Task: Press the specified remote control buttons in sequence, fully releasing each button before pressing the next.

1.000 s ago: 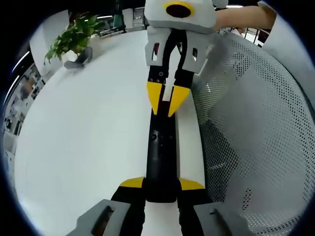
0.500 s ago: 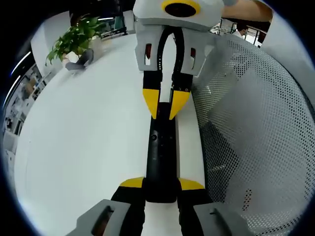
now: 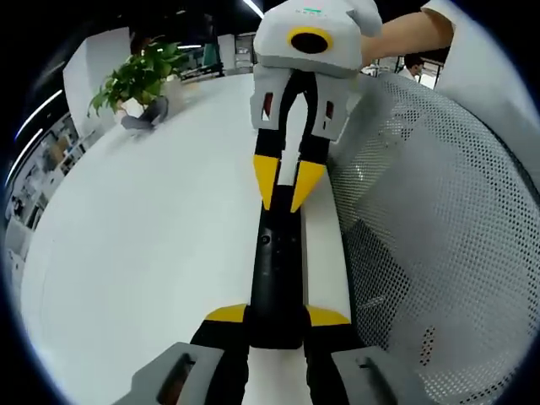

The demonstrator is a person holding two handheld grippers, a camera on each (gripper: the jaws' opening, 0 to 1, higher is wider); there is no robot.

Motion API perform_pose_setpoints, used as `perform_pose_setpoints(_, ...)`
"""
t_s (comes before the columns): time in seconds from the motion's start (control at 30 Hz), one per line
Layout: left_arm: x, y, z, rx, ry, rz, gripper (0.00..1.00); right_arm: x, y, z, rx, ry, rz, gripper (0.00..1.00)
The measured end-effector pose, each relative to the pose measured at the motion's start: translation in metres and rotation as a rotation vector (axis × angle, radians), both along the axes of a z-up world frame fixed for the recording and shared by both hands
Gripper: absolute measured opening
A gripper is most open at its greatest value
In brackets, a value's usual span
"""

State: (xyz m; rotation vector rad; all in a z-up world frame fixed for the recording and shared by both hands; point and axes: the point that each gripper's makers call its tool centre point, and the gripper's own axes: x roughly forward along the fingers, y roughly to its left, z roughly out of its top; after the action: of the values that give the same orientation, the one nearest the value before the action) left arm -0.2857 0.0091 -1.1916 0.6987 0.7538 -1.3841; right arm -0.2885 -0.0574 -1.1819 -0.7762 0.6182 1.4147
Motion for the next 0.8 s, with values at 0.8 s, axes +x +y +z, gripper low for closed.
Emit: perform_pose_setpoints(0.8,-0.0008,0.0,0.0002,-0.013,0.003,-0.003,0.23,0.0029,0.0042,-0.002,-0.201,0.107,-0.065,0.07)
